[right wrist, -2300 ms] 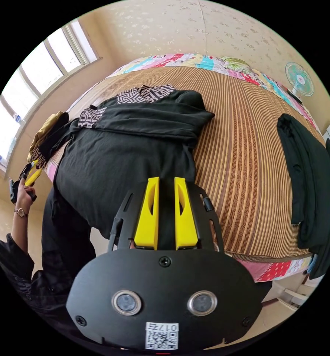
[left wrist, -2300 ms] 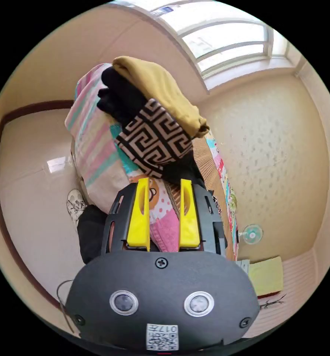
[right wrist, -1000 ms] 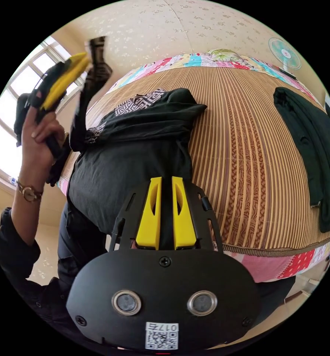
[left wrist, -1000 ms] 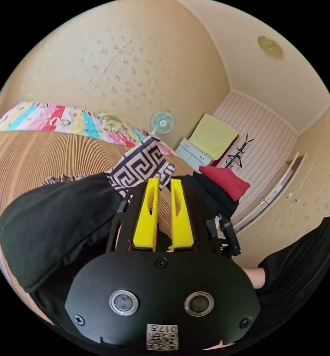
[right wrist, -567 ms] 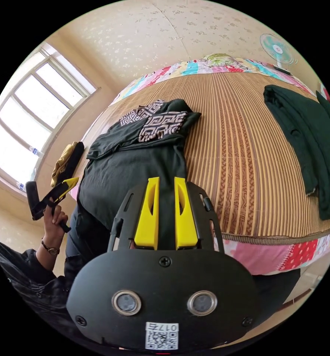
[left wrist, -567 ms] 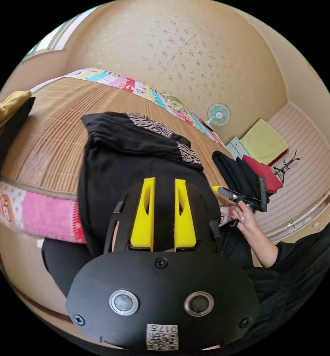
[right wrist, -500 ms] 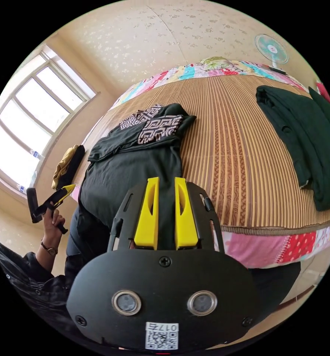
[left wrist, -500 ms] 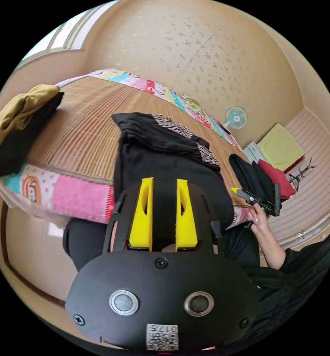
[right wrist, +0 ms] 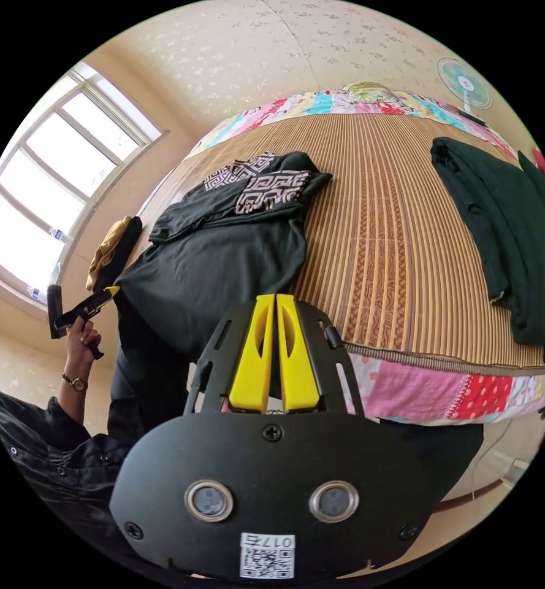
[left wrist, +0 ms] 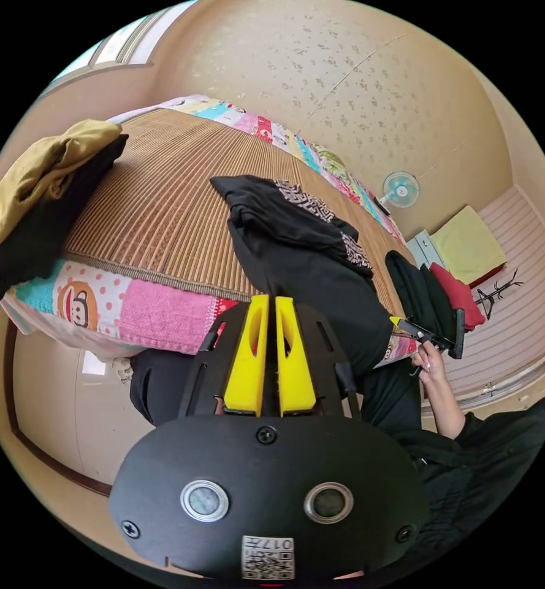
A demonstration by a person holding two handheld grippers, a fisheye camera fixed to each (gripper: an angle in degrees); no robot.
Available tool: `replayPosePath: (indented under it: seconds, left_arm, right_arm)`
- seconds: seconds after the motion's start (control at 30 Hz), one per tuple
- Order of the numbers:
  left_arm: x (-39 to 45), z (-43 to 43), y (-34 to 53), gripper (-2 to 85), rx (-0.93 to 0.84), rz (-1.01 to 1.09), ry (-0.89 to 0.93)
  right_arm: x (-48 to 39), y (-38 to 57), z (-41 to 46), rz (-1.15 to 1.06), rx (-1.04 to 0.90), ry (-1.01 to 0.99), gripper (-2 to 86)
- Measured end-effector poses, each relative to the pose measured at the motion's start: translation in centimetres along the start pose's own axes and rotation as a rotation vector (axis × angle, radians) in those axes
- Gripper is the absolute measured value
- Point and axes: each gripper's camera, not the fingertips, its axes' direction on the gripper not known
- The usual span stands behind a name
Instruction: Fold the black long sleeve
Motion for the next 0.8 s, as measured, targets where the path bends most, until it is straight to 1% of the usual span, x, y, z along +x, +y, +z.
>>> replayPosePath:
  seconds: [0.07,0.17,0.27,0.37,0.47,0.63,0.73,0.8]
  left_arm:
    - [-0.4,-1.2,-2.5,1.6,0.020,0.011,0.020]
    - [-1.7,-1.7,-7.9,2.8,0.042,0.024,0.044]
    - [-4.1,-0.7,-12.9,6.4,0.029,0.016,0.036]
    - [-6.9,-2.1,-14.6,10.5,0.076,-0.035,0.087]
    - [-8.6,-3.9,-12.4,11.3,0.109,-0.068,0.135]
    - [-9.4,-3.1,-6.3,12.3,0.000,-0.062,0.104]
    - [-9.6,-2.6,-3.5,12.2,-0.052,-0.078,0.126]
    - [-10.2,-2.7,-2.3,9.3,-0.078,-0.116,0.108]
  right_arm:
    - [0.1,-1.6,-0.8,-0.009,0.018,-0.006,1.4]
    - [0.3,-5.4,-2.2,-0.003,0.093,-0.019,1.8]
    - [0.8,-9.9,-2.9,0.028,0.144,0.032,3.6]
    - [2.0,-12.3,-3.8,0.077,0.161,-0.002,6.5]
    - [2.3,-10.9,-5.1,0.069,0.163,-0.028,7.2]
    - [3.6,-5.5,-3.9,0.072,0.058,-0.007,7.4]
    - [4.4,-2.6,-3.6,0.091,0.024,-0.042,7.7]
    - [4.8,-1.0,-4.2,0.116,0.034,-0.076,7.9]
